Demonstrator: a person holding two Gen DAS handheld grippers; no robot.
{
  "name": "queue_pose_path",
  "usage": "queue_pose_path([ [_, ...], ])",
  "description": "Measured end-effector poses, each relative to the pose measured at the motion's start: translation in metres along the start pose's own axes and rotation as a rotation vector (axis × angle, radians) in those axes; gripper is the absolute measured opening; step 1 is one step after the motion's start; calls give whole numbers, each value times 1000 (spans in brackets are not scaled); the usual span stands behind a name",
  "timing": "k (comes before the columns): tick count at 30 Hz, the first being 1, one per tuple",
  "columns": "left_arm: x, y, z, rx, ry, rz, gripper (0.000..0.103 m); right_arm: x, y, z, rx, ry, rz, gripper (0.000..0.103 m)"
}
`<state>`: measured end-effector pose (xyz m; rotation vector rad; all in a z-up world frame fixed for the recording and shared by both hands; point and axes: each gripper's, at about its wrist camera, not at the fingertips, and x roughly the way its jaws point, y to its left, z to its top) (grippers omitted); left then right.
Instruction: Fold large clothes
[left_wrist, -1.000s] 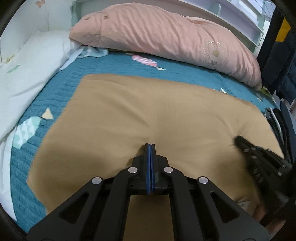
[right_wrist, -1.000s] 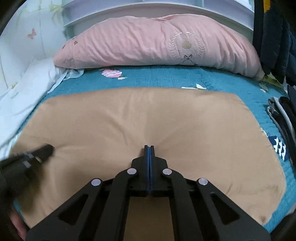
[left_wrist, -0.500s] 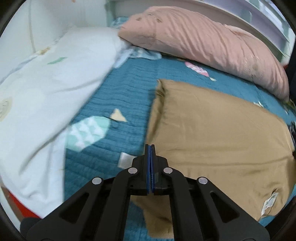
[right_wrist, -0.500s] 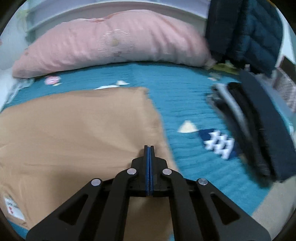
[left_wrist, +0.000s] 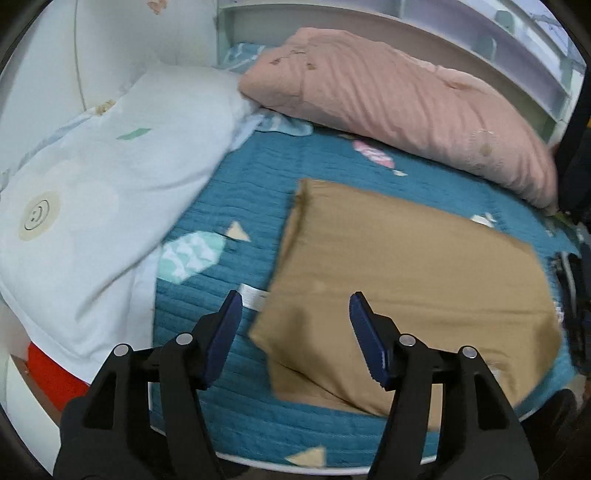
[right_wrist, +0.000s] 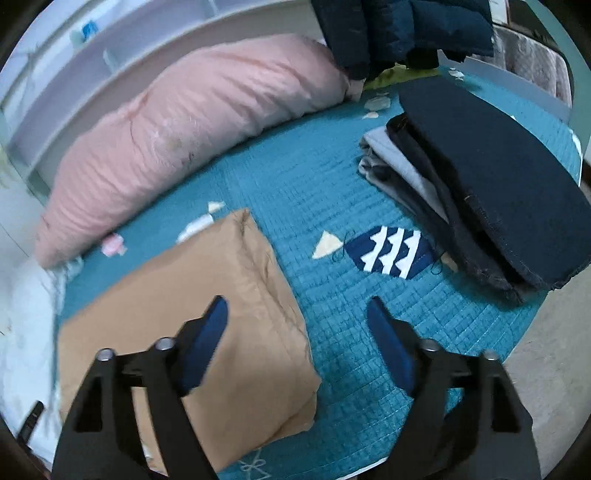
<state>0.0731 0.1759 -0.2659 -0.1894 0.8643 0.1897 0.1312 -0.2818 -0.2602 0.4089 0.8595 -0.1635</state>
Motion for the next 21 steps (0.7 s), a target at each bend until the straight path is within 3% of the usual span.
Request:
queue_pose_path([
  [7,-9,-37,6,55,10,-14,70,24,-20,16,80,170,91,87],
  [17,7,-87,11,117,82,-49,70,97,-32,7,182,524,299,87],
  [21,13,-102,15,136,96,-69,70,110,-34,-3,239,573,382,88],
])
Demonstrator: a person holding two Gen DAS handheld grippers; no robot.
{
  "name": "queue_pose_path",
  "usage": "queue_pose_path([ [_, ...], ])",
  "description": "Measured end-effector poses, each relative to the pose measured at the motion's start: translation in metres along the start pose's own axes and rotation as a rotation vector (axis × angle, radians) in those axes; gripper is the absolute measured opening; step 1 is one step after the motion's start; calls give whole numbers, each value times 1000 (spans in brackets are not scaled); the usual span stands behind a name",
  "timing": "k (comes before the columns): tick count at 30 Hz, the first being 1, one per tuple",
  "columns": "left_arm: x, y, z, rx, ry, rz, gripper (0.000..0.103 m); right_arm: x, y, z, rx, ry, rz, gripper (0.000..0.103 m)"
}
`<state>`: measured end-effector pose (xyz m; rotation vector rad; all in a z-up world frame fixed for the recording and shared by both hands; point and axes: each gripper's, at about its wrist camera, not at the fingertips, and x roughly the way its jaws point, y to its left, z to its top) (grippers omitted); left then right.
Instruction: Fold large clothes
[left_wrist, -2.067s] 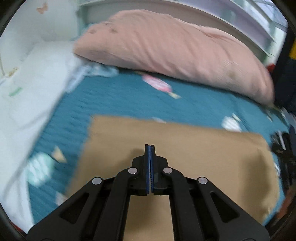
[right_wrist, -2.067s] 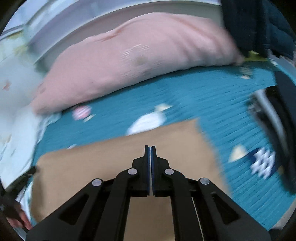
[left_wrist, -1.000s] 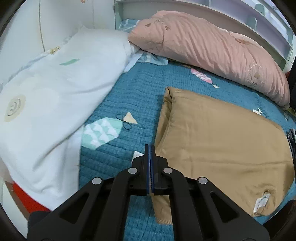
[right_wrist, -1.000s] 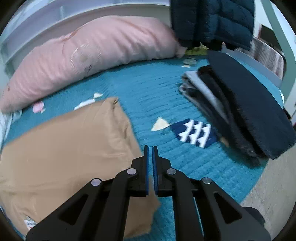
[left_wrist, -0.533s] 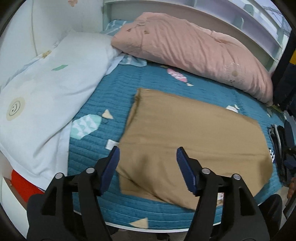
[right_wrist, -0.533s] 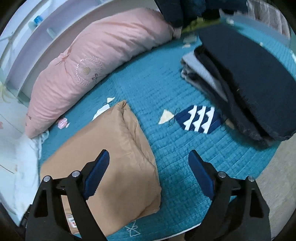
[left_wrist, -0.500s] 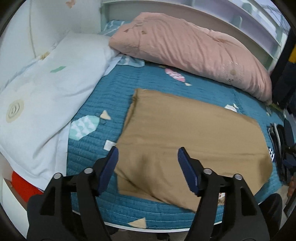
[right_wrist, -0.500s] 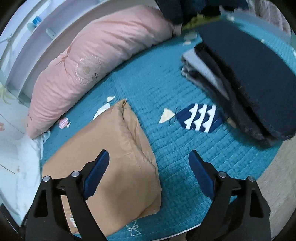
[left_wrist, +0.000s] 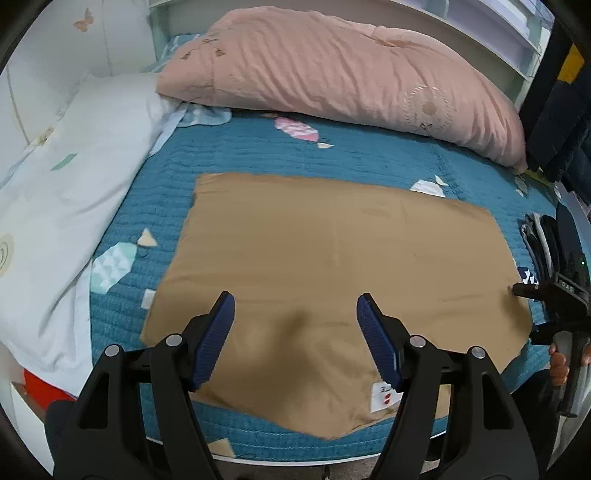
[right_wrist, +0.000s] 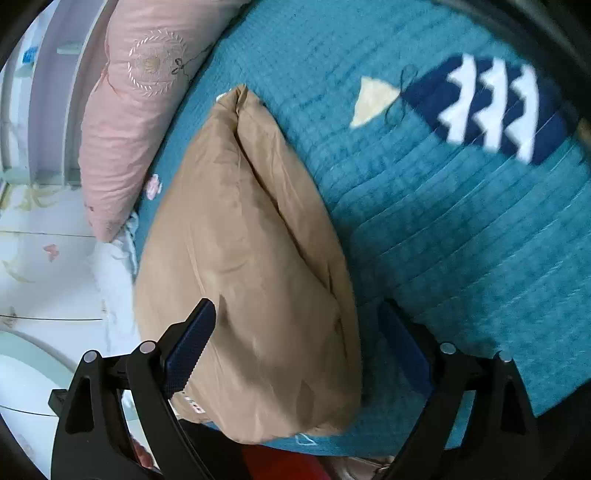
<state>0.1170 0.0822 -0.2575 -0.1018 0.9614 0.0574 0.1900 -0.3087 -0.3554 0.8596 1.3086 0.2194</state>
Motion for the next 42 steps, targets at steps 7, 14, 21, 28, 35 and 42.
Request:
queue_pose_path([
  [7,10,-22,12,38,14,-21,70,-9,25,-7,-58,12,114,35],
  [14,21,-49,24,105,8,-21,70,18,33,-4,-70,59,-30,36],
  [21,39,-69,40,130,24,-19,70,18,64,-10,-135,27,-161,27],
  [28,70,-70,62,67,96,9,70,46,75,-11,-179,38,-302,31],
  [35,95,-73,100,16,141,-58,57,62,76,-1,-162,69,-324,33],
  [42,118,-80,138,-28,218,-116,18,71,84,0,-201,54,-364,34],
])
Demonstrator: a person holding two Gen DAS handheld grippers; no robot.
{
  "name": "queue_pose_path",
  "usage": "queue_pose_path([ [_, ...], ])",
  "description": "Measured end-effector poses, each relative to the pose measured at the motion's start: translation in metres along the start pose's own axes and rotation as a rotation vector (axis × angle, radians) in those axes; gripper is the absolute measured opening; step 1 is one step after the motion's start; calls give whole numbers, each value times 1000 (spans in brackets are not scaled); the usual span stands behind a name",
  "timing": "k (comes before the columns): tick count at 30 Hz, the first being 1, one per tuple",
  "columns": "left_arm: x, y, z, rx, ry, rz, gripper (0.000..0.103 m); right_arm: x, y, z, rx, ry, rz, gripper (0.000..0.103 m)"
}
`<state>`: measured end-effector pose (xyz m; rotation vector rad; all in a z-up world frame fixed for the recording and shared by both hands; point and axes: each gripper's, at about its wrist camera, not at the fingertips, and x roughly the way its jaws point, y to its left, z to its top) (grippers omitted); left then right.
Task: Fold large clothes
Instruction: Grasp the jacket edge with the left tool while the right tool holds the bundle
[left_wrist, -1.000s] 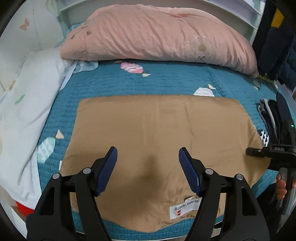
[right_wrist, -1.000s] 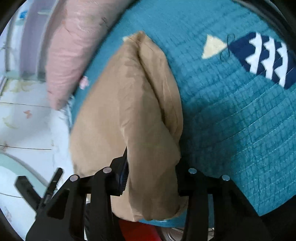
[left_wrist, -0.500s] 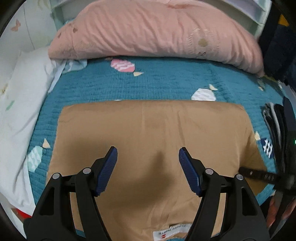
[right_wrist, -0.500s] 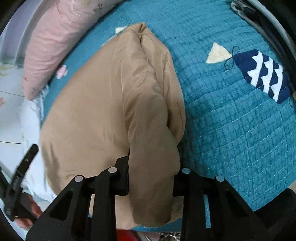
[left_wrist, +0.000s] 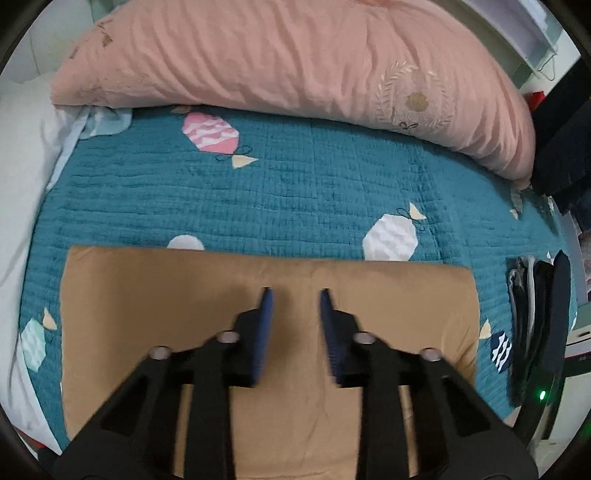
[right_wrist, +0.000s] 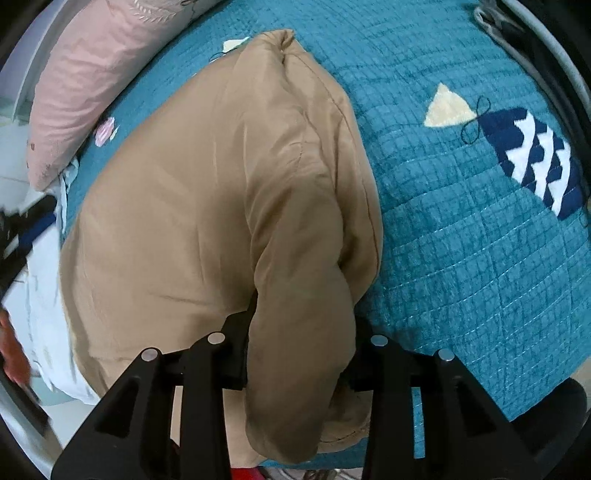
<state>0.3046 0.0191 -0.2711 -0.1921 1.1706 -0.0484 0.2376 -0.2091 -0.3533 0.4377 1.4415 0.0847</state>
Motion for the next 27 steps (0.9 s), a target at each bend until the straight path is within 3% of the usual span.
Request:
queue_pose_path([
  [4,21,0,17,-24,89,-33,9,3,-3,2,13,14,18,35],
  [8,53,-1,24,-5,177,13,9,2,-6,1,18,11,17,34],
  [10,86,6,22,-19,266,-17,8,2,-6,2,28,17,11,35],
  [12,105,14,21,-50,279,-41,7,4,-5,5,43,22,9,36],
  [15,102,20,28,-116,321,-54,7,5,-4,7,48,27,4,36],
  [19,63,-4,15,27,355,36,3,5,-3,8,38,26,6,36],
  [20,60,-6,7,29,376,27,3,6,-3,8,39,25,8,37],
  [23,88,0,-14,24,416,38,3,5,-7,7,50,26,12,38],
  [26,94,15,-8,-118,447,-11,3,4,-7,6,47,19,1,38],
  [27,88,15,-6,-123,468,-10,3,4,-6,5,46,17,0,38],
])
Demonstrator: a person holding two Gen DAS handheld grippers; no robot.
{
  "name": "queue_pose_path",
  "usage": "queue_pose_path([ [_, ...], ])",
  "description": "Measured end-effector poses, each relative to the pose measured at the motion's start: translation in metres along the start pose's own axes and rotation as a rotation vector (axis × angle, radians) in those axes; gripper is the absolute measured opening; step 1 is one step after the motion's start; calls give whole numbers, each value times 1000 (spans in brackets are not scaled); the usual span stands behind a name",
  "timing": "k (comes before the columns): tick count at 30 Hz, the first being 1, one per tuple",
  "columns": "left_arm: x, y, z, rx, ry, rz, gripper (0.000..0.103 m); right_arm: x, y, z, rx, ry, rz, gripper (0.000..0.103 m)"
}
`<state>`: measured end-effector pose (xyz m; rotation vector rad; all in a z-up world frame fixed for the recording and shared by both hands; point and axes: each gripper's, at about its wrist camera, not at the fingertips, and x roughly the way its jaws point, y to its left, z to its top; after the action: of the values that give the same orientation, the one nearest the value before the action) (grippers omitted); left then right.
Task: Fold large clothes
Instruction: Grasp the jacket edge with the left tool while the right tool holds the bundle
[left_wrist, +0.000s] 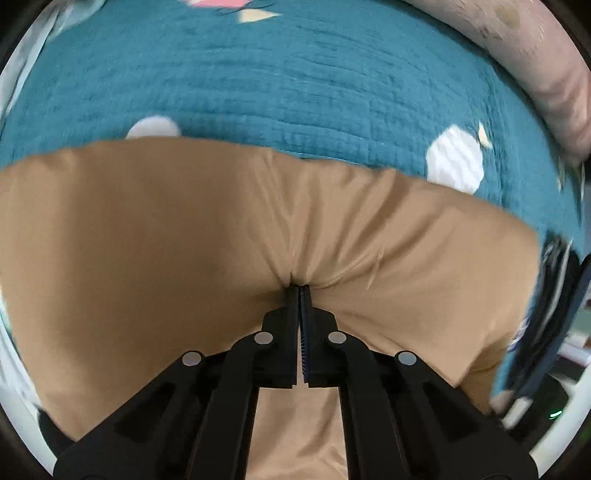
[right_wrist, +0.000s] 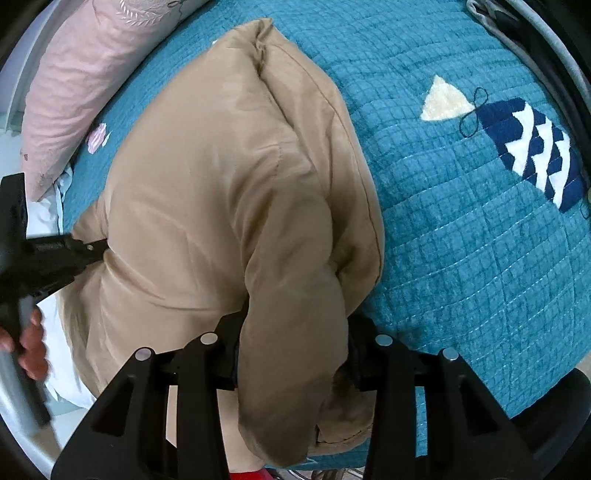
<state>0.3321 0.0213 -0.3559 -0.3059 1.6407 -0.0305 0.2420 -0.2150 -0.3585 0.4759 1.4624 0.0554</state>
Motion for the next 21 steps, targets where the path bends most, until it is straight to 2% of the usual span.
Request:
queue_pose_path([
  [2,-12,-6,-13,59,25,22,3,0,0,-1,2,-3,5,38],
  [3,-16,-10,-30,135,47,41,3,0,0,-2,4,-4,8,38],
  [4,-15,-8,-44,155,37,62,3,0,-2,-2,6,-5,13,38],
  [6,5,3,-61,125,-15,79,2,0,-6,-3,18,-7,28,39],
  [8,13,11,-61,82,-63,40,2,0,-7,-4,29,-13,35,40],
  [10,5,19,-60,-3,-50,-9,2,-1,-5,-6,15,-24,22,40],
  [12,-11,17,-77,19,-11,6,2,-2,-4,-8,11,-24,14,40],
  [13,-17,14,-96,57,18,5,3,-3,-4,-9,10,-24,14,40],
  [15,-7,17,-127,89,47,19,3,-2,-6,-9,22,-26,26,40],
  [16,13,23,-141,80,57,74,2,-2,-8,-9,29,-27,32,41],
  [17,31,29,-151,75,11,67,2,-2,-9,-9,38,-27,38,41],
  [19,30,37,-161,50,-102,16,2,-3,-10,-9,32,-31,34,41],
  [21,18,38,-167,20,-82,9,2,-6,-11,-11,8,-37,22,41],
])
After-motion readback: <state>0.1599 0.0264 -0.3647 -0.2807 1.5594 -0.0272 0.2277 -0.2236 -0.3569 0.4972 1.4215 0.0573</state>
